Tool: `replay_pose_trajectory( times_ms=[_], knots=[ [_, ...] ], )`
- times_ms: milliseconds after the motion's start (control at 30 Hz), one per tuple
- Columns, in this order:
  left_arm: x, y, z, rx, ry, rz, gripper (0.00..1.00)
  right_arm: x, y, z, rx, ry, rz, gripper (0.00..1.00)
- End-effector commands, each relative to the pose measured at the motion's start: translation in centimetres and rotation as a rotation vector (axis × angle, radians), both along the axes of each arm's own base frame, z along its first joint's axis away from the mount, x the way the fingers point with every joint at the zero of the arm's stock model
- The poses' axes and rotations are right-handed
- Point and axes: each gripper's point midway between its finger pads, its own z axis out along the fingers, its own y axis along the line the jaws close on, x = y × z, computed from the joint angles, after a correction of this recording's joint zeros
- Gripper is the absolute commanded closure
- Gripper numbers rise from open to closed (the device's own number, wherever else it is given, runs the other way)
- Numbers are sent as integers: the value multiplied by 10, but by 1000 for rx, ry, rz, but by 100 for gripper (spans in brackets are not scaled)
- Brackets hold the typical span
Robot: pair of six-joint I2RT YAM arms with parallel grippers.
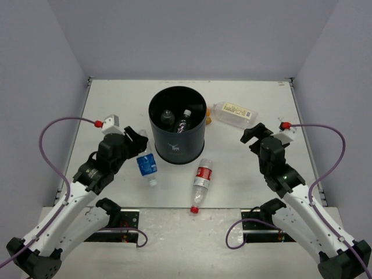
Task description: Put the plastic bottles in the bin
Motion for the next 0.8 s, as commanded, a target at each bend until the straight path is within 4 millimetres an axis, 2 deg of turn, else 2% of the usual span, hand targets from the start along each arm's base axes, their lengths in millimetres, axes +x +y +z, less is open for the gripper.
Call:
replay_pose_trajectory(
  times_ms=[0,33,100,200,300,367,433,467,600,633,733,767],
  knots=[
    [28,8,143,-5,-417,32,100,-6,17,-9,43,63,89,1],
    [30,7,162,-7,-464,31,100,-7,18,-14,33,79,97,1],
    [37,11,215,-23,-595,67,100,-12,34,-29,6,127,212,1],
    [50,-1,264,-27,-748,40,100,-18,44,-51,-30,210,298,1],
    [69,-21,290,-24,-829,-7,100,-30,65,-67,3,281,420,1],
    [94,-43,289,-16,-835,-48,100,-38,81,-74,47,302,510,1],
    [110,-55,294,-1,-848,-67,100,-46,89,-85,80,327,556,1],
    [120,-60,289,7,-835,-66,100,-52,96,-88,102,337,601,1],
    [137,-72,282,16,-837,-78,97,-68,112,-101,159,365,703,1],
    [140,-74,279,18,-832,-79,94,-70,115,-102,171,370,719,1],
    [146,-76,268,29,-806,-81,70,-72,118,-105,191,384,724,1],
    [146,-77,264,28,-801,-87,41,-72,118,-105,189,390,723,1]
  ],
)
